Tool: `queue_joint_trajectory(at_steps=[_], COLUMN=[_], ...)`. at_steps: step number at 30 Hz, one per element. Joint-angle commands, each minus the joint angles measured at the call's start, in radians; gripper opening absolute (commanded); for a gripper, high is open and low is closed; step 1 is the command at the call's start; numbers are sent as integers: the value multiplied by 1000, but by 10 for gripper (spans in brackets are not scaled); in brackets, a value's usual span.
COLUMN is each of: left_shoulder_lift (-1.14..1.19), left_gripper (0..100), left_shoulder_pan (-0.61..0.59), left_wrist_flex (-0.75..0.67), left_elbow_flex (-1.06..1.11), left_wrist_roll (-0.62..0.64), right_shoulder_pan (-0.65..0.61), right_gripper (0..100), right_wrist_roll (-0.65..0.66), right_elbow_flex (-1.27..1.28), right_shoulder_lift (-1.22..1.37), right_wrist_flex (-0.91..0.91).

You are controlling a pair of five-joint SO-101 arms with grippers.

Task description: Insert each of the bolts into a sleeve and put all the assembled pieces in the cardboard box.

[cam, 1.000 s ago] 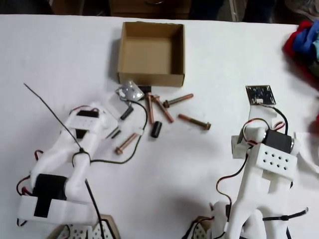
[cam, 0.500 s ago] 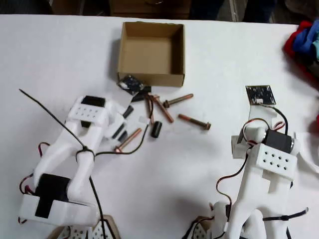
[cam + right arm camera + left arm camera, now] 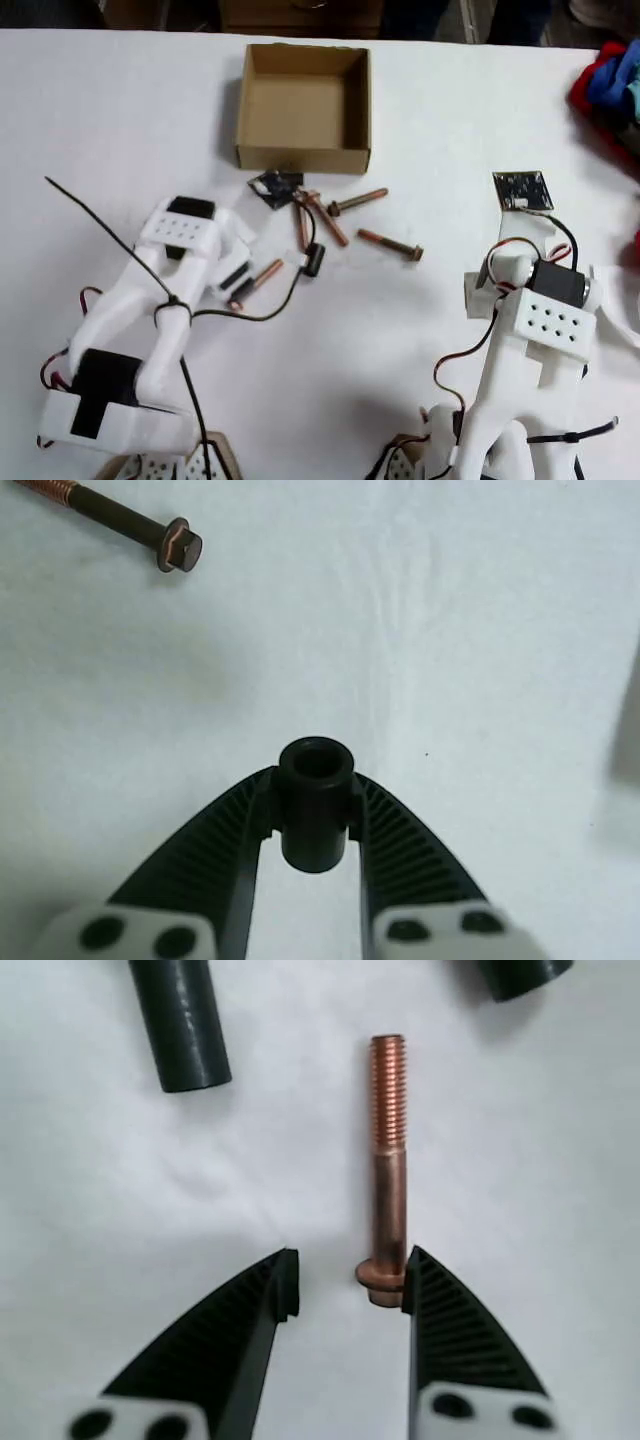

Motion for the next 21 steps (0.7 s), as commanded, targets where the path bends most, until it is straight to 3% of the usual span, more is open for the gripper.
queue_joint_trajectory(at_steps=[1,8,15,18,21], left_shoulder_lift=[-9,-9,-11,-9,-9], left_gripper=[193,192,191,191,191], left_shoulder_pan=[6,0,-92,-114,-115], left_wrist_flex=[20,5,-215,-377,-393], left_elbow_flex=[25,119,116,117,117], left_wrist_roll=[-9,-216,-480,-496,-500], right_shoulder_pan=[15,15,15,15,15], right_gripper=[22,22,22,22,22], right_wrist_roll=[-2,-2,-2,-2,-2], right_elbow_flex=[-6,-6,-5,-5,-5], right_shoulder_lift=[-33,-33,-33,-33,-33], right_wrist_flex=[-5,-5,-4,-4,-4])
